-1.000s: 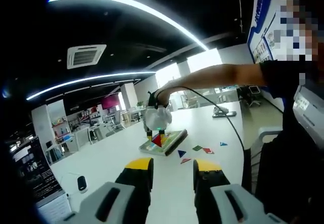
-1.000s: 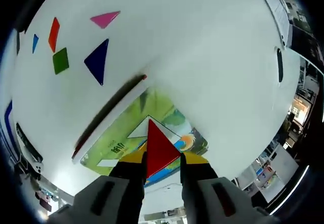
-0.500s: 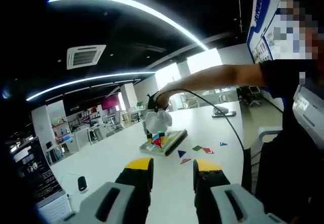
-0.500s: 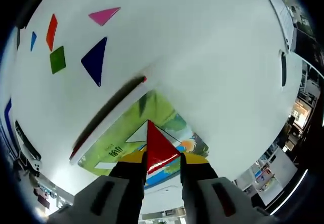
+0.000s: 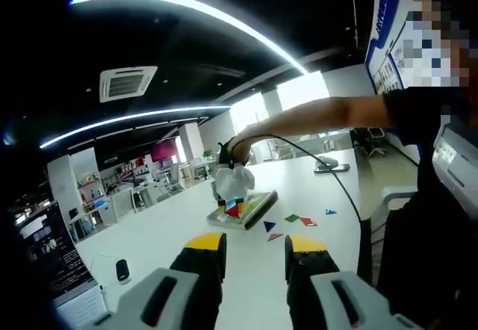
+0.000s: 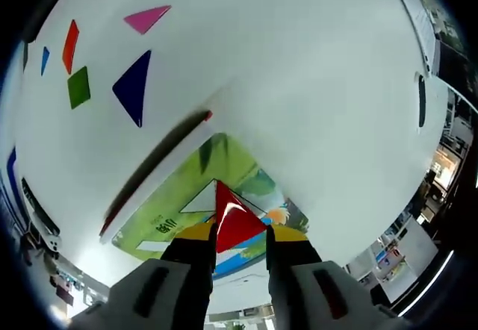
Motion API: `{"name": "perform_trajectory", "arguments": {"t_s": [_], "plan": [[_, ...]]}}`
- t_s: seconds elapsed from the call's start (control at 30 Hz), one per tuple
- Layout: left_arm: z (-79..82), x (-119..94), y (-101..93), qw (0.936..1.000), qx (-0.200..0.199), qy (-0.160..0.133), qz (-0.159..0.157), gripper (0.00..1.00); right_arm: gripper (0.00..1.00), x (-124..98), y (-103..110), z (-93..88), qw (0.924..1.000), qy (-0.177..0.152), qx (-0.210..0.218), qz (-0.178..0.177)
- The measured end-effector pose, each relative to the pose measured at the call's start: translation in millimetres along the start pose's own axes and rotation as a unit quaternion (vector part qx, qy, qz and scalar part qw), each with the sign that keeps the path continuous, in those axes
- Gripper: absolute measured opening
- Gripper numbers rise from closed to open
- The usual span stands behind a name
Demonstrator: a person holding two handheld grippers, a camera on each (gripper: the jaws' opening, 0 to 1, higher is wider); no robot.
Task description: Pick up the tangram pieces one by one and place each piece onto its matching region on the pattern sheet, fitting the shapes together until the outline on the sheet is completely filled by the tangram pieces
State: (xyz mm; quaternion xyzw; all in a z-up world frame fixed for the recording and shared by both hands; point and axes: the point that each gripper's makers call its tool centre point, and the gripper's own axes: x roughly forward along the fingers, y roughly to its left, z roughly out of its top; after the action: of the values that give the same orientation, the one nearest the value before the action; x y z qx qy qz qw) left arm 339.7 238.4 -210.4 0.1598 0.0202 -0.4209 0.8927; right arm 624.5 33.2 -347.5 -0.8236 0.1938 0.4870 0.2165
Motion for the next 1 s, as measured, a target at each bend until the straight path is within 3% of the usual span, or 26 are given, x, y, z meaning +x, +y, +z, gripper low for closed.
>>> {"name": "perform_trajectory", "arguments": {"t_s": [1.0], "plan": [[0.6,-1.5,2.4,1.0,-0.003,-0.002,0.004,0.33,0.28,6.2,-1.9,-0.2,0.999,0.031,-0.027,0.016]]}}
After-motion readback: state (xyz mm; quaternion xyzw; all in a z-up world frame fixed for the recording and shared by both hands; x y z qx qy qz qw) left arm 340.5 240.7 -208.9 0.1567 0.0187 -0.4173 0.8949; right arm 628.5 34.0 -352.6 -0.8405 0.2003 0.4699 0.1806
